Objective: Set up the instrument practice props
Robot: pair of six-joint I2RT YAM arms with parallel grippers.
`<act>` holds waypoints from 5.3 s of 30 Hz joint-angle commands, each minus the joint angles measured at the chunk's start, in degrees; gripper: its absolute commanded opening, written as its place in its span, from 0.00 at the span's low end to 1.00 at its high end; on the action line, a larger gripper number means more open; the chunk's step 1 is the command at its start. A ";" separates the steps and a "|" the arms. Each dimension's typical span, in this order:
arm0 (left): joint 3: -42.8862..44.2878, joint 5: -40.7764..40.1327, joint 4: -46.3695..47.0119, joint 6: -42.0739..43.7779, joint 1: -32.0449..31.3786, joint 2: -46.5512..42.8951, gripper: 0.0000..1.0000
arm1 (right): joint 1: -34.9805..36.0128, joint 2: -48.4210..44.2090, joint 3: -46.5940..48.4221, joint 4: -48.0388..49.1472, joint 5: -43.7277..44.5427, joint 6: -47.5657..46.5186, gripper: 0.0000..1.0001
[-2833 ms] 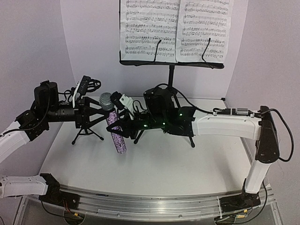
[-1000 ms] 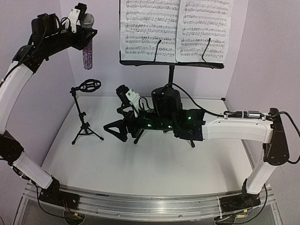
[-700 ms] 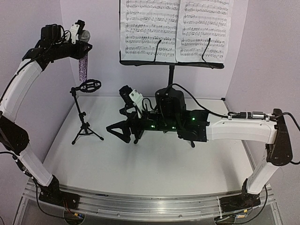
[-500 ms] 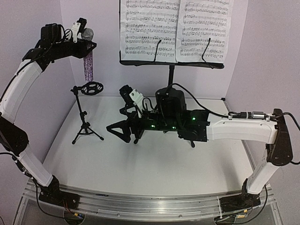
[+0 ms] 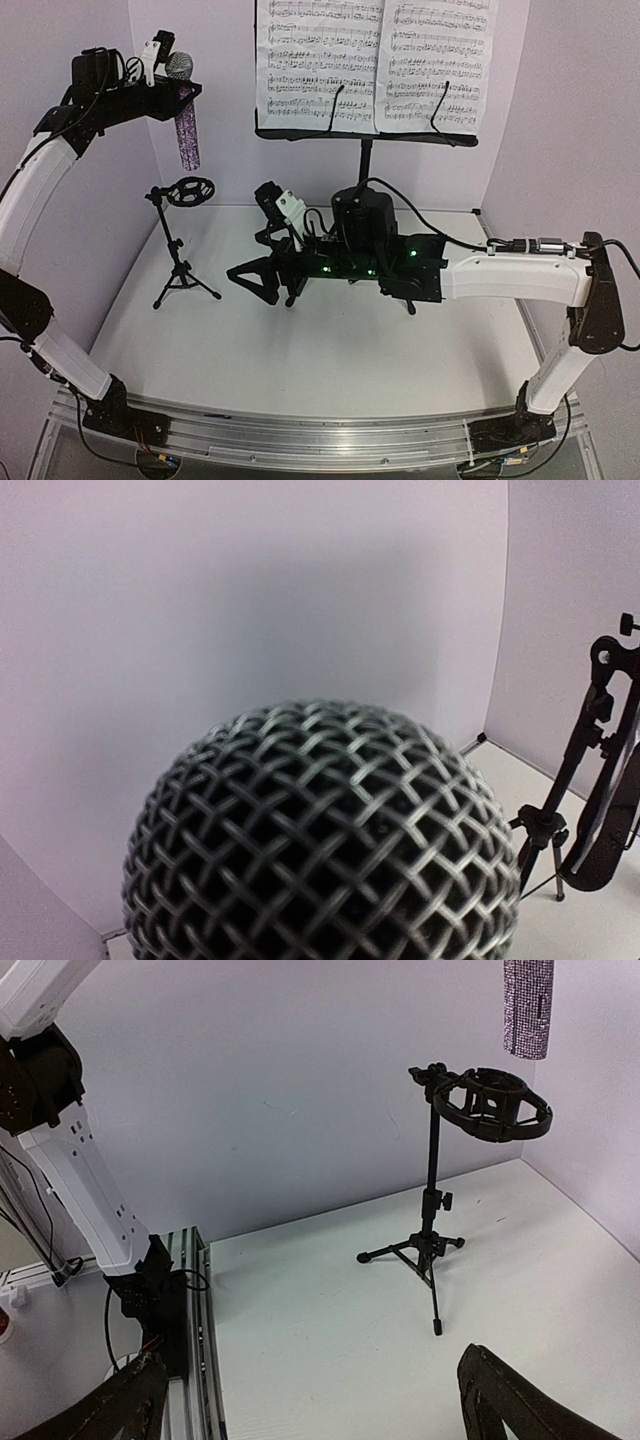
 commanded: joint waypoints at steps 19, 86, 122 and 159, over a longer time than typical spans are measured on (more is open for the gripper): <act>-3.79 3.73 -0.81 -2.01 -0.03 -4.20 0.00 | 0.28 -1.66 0.85 -1.21 0.24 -0.18 0.98; -46.28 5.25 20.39 -3.56 1.88 -13.17 0.00 | 0.29 -2.39 0.73 -2.42 0.09 -0.40 0.98; -43.13 5.31 22.72 -1.22 2.57 -33.37 1.00 | -0.08 -3.04 1.68 -17.20 14.03 1.56 0.98; -89.03 -10.12 23.83 -15.66 16.97 -51.31 1.00 | -76.29 -50.79 -62.01 -8.02 -4.03 14.68 0.98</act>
